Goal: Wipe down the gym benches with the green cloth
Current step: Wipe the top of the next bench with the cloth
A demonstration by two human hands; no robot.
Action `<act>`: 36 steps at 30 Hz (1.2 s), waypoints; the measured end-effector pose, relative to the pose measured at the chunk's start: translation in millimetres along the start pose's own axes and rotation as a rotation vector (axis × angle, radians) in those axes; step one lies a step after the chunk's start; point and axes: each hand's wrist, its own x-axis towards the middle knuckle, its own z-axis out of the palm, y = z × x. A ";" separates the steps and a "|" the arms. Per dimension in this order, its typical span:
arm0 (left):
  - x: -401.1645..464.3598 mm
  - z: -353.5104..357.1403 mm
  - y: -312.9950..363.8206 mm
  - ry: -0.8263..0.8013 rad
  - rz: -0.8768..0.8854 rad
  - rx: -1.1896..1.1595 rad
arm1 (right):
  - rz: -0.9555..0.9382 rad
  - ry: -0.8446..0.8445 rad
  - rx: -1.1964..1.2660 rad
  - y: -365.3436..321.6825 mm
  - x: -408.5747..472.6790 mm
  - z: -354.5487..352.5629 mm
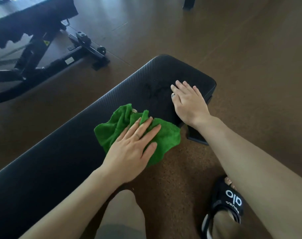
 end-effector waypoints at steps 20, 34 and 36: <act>46.5 5.3 9.4 0.093 -0.051 -0.080 | 0.160 -0.032 0.548 -28.6 -1.5 -37.6; 141.2 -5.4 -13.6 0.177 -0.138 -0.085 | 0.095 -0.079 -0.282 37.7 58.2 -33.0; 162.0 -7.2 -14.9 0.191 -0.174 -0.084 | 0.091 -0.129 -0.278 36.8 81.0 -36.6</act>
